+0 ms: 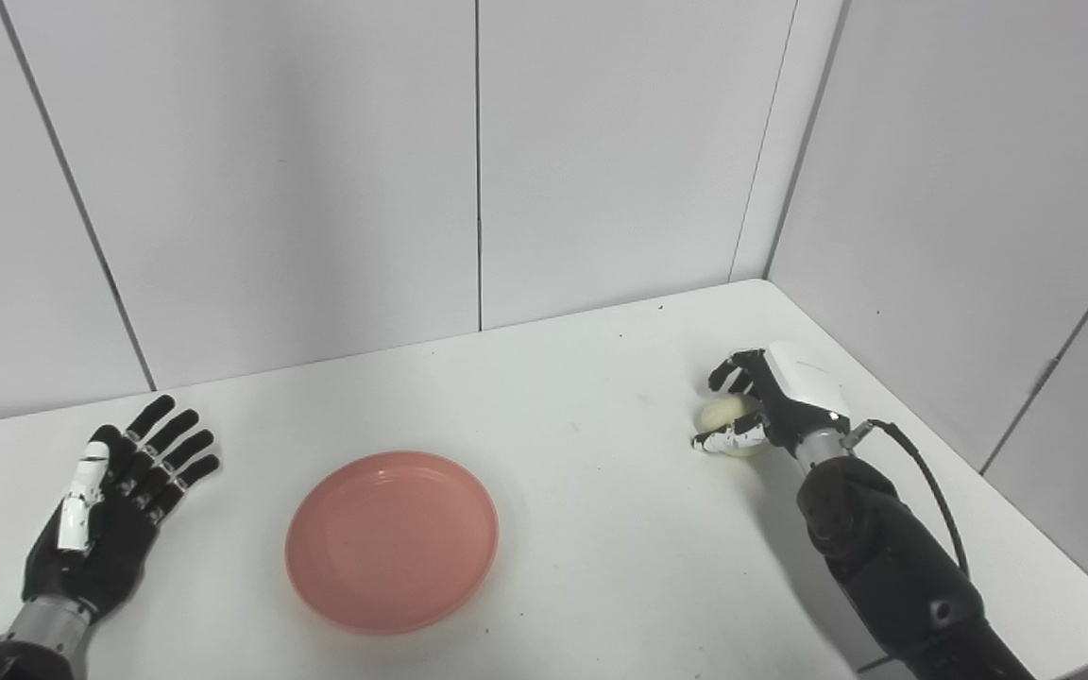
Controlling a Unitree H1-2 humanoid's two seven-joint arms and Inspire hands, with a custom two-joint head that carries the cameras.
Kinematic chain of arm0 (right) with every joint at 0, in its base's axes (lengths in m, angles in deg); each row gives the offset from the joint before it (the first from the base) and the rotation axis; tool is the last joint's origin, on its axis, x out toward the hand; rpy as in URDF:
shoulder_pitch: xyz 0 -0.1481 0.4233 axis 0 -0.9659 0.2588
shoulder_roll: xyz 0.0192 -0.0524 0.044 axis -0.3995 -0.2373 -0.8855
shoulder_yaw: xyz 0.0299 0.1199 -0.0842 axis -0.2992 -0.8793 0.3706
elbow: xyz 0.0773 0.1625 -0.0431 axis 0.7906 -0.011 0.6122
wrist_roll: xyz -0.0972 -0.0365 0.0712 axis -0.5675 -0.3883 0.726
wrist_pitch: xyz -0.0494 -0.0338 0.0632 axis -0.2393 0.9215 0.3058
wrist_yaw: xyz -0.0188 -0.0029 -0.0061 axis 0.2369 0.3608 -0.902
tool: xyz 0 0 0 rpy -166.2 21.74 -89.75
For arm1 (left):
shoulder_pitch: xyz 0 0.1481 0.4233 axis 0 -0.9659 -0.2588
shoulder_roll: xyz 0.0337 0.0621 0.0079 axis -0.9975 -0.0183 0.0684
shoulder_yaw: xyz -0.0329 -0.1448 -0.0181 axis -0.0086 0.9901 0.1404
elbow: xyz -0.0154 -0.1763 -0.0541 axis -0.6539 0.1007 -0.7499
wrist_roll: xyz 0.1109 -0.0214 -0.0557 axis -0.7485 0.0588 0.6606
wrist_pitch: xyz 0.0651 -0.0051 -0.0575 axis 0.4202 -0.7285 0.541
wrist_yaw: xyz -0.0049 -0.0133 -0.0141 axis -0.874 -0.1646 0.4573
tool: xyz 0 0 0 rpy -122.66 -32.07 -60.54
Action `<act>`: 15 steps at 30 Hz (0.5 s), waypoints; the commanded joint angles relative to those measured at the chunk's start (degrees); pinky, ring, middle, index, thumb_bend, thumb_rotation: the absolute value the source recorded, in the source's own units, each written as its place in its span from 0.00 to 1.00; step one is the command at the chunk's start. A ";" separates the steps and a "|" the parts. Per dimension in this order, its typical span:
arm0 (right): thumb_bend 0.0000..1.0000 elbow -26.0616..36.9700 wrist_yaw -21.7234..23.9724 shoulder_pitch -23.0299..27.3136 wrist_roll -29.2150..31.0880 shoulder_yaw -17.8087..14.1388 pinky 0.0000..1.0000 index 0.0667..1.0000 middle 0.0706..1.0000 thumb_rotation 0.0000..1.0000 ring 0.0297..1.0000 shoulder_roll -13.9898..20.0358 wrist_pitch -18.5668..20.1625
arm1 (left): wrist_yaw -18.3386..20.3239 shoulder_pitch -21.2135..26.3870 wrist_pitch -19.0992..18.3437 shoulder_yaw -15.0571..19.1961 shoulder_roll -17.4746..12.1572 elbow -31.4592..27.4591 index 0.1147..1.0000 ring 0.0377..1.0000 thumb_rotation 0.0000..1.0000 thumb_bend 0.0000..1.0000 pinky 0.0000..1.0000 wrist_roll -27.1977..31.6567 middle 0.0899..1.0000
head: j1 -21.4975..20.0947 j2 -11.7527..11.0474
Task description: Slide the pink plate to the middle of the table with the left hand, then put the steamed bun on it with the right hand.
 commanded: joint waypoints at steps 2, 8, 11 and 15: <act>0.52 5.90 0.55 2.19 -0.56 -0.38 0.31 0.50 0.38 0.00 0.37 2.05 -0.03 | -0.97 -10.49 -2.25 -0.59 2.01 4.42 0.84 0.83 0.87 0.50 0.80 -1.14 0.85 | 0.38 0.02; 0.52 12.83 3.78 3.56 -1.88 1.07 0.33 0.51 0.39 0.00 0.38 0.22 1.78 | -2.41 -11.36 -3.30 -1.48 3.11 1.71 0.85 0.84 0.88 0.50 0.81 -1.57 0.86 | 3.11 -0.09; 0.52 14.00 4.90 4.70 -2.51 2.62 0.34 0.51 0.39 0.00 0.39 -1.35 1.25 | -2.99 -11.58 -3.99 -1.47 3.88 0.69 0.86 0.85 0.89 0.49 0.83 -1.54 0.87 | 5.11 -0.11; 0.52 14.89 6.85 6.65 -3.97 5.69 0.38 0.51 0.40 0.00 0.41 -3.89 0.76 | -5.11 -12.31 -4.79 -2.23 5.08 -1.91 0.86 0.86 0.92 0.49 0.84 -2.61 0.87 | 7.80 -0.12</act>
